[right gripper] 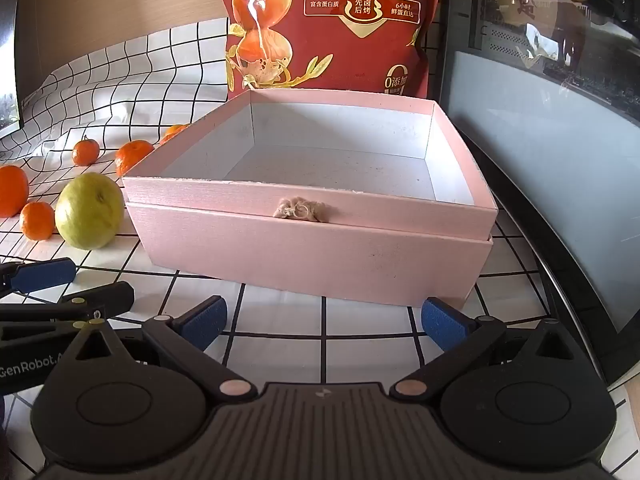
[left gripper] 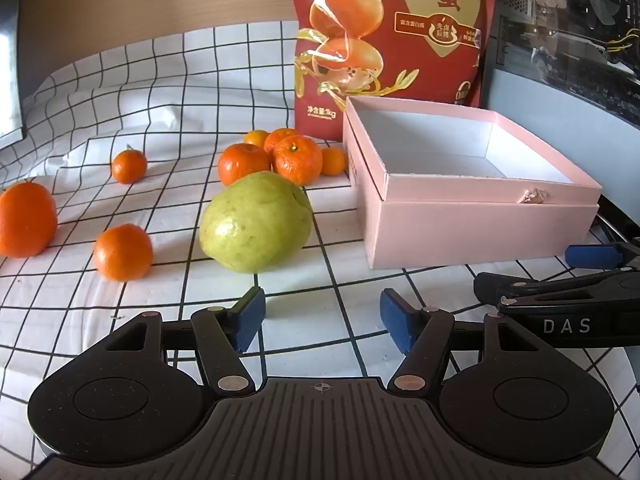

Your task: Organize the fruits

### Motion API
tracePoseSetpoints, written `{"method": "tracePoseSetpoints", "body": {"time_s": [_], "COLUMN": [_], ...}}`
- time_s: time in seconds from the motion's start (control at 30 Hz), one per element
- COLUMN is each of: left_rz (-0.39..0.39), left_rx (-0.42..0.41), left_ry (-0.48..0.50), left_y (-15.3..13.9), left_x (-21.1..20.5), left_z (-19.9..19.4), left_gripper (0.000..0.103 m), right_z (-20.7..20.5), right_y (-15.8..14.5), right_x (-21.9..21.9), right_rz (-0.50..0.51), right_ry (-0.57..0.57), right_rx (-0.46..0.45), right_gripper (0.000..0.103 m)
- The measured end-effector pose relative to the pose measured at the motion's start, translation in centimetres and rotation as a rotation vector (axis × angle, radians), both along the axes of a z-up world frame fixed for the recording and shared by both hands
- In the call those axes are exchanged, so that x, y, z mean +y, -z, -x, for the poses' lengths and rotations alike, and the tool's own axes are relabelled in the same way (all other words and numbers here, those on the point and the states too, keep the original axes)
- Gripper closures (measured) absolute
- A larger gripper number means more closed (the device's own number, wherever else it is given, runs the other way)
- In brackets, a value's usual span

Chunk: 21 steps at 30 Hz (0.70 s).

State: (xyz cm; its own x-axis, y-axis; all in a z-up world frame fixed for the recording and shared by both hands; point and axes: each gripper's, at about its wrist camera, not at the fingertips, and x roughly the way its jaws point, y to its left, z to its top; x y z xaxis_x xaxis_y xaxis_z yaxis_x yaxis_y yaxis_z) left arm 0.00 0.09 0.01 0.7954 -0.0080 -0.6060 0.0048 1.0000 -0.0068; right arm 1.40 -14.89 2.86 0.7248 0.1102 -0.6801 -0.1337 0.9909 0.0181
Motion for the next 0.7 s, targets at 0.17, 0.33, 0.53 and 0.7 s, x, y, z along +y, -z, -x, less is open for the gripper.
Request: {"method": "tracePoseSetpoints", "body": {"time_s": [0.17,0.33,0.53,0.7], "left_rz": [-0.006,-0.011,-0.010,-0.010], "left_rx": [0.000,0.000,0.000,0.000], "left_ry": [0.000,0.000,0.000,0.000], "left_y": [0.01,0.01,0.01,0.02], "left_x": [0.14,-0.05,-0.04,0.02], "left_z": [0.01,0.00,0.00,0.01], "left_gripper": [0.033,0.033,0.034,0.033], "right_z": [0.03,0.06,0.04,0.37], "right_y": [-0.01,-0.04,-0.18,-0.33], "right_x": [0.02,0.03,0.00,-0.27], "right_rz": [-0.001,-0.001,-0.002,-0.002], "right_ry": [0.000,0.000,-0.002,-0.022], "right_rx": [0.000,0.000,0.000,0.000], "right_gripper": [0.000,0.000,0.000,0.000]}}
